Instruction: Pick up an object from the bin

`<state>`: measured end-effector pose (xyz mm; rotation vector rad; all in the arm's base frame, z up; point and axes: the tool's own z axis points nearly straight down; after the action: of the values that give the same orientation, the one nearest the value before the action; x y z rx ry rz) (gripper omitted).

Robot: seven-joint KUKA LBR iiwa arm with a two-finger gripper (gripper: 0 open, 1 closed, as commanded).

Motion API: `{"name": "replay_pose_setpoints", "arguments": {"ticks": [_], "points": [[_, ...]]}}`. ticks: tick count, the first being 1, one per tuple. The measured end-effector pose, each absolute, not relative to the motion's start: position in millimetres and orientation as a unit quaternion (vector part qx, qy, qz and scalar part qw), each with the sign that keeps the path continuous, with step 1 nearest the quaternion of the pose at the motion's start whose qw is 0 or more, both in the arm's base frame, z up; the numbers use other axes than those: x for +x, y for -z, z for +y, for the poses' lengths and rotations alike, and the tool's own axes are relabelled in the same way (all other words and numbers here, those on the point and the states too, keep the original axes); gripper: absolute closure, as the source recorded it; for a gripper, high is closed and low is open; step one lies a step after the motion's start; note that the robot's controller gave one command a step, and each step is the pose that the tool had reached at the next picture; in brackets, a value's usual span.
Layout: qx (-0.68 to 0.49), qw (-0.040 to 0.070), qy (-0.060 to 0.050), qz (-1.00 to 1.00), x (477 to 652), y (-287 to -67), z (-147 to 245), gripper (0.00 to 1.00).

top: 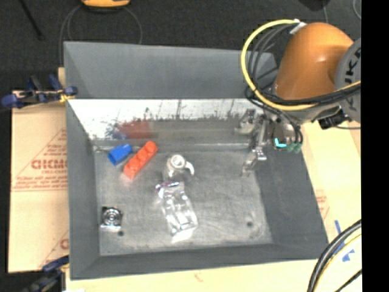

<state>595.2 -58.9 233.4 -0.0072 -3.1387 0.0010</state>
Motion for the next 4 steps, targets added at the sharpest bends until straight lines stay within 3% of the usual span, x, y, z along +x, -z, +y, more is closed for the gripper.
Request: {"name": "replay_pose_setpoints", "arguments": {"ticks": [1,2,3,4], "points": [[0.028,-0.005,0.0,-1.0,619.7,-84.5,32.4,0.0],[-0.064,-0.003,0.001,-0.998,637.5,-101.7,32.2,0.0],[-0.168,-0.001,0.001,-0.986,629.0,-109.2,46.9,0.0],[-0.251,-0.001,0.002,-0.968,632.9,-80.1,53.0,0.0]]}}
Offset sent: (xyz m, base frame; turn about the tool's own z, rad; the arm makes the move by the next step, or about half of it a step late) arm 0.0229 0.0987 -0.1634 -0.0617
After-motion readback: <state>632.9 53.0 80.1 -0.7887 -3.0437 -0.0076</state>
